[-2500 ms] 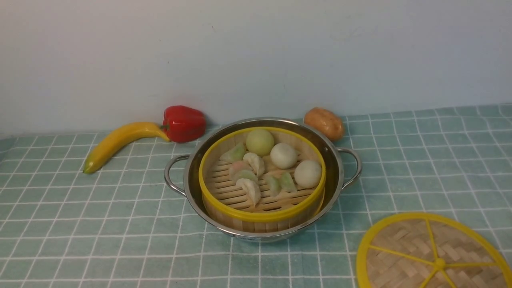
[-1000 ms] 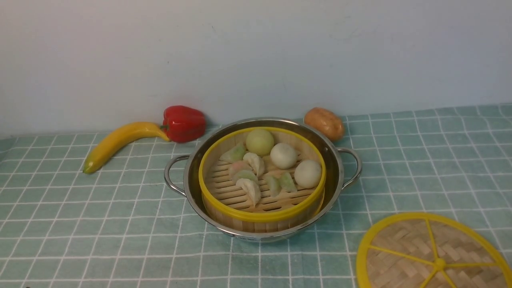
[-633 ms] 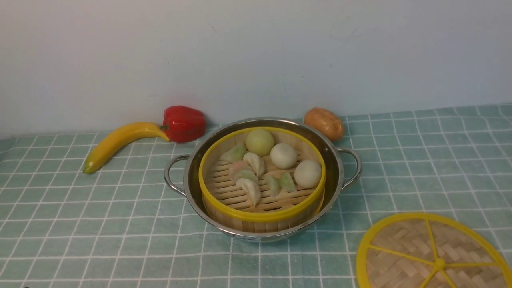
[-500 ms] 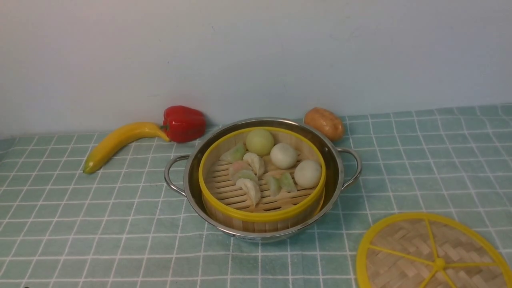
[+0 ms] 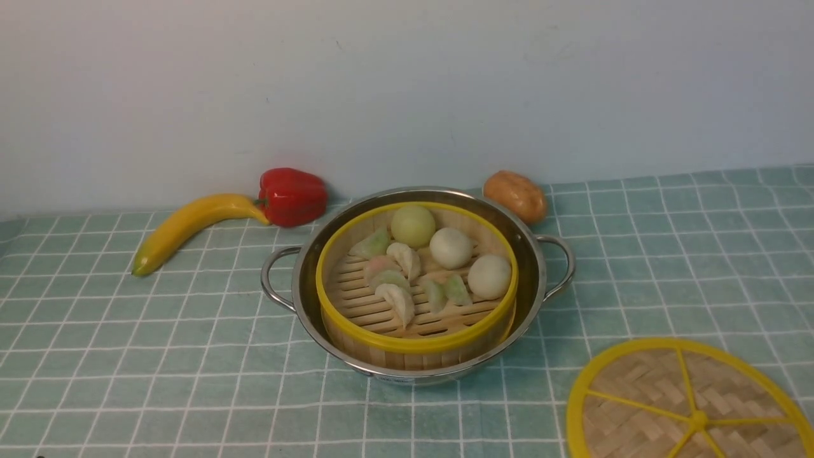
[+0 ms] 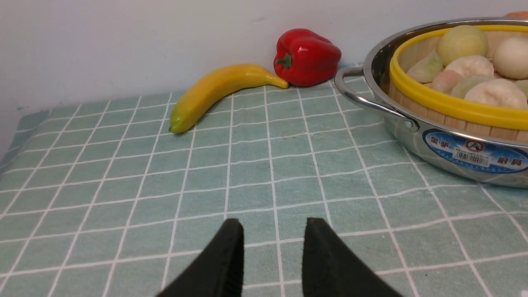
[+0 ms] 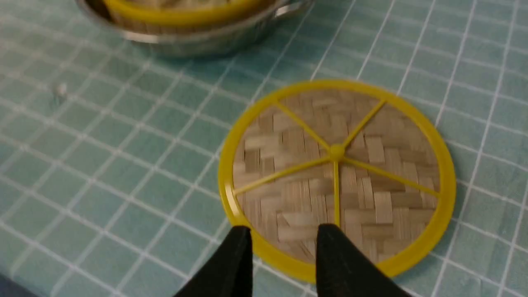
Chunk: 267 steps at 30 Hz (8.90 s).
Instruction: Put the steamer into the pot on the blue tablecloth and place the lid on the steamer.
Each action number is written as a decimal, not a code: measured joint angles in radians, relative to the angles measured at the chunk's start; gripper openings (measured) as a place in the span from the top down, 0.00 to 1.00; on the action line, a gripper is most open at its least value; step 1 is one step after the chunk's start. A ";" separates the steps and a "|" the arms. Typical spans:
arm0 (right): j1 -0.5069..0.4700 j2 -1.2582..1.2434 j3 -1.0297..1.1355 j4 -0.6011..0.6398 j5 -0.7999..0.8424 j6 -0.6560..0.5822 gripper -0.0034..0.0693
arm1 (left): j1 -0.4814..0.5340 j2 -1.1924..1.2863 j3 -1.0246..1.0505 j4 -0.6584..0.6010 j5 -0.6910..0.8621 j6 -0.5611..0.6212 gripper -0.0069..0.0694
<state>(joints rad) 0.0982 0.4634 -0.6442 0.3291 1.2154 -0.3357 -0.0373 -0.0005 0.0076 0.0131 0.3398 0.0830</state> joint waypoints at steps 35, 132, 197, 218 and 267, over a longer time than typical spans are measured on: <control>0.171 1.133 -0.265 -0.160 -0.249 0.100 0.62 | 0.000 0.000 0.000 0.000 0.000 0.000 0.64; 0.451 1.550 -1.002 0.058 -0.479 -0.232 0.76 | 0.000 0.000 0.000 0.000 0.000 0.000 0.59; 0.462 1.616 -1.007 0.115 -0.570 -0.403 0.76 | 0.000 0.000 0.000 0.000 0.000 0.000 0.59; 0.462 1.506 -1.007 0.089 -0.562 -0.377 0.27 | 0.000 0.000 0.000 0.000 0.000 0.000 0.59; -0.179 -0.238 0.160 -0.137 -0.805 0.226 0.90 | 0.000 0.000 0.000 0.000 0.000 0.000 0.59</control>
<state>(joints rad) -0.0808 0.2253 -0.4844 0.1922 0.4103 -0.1098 -0.0373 -0.0005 0.0076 0.0131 0.3398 0.0830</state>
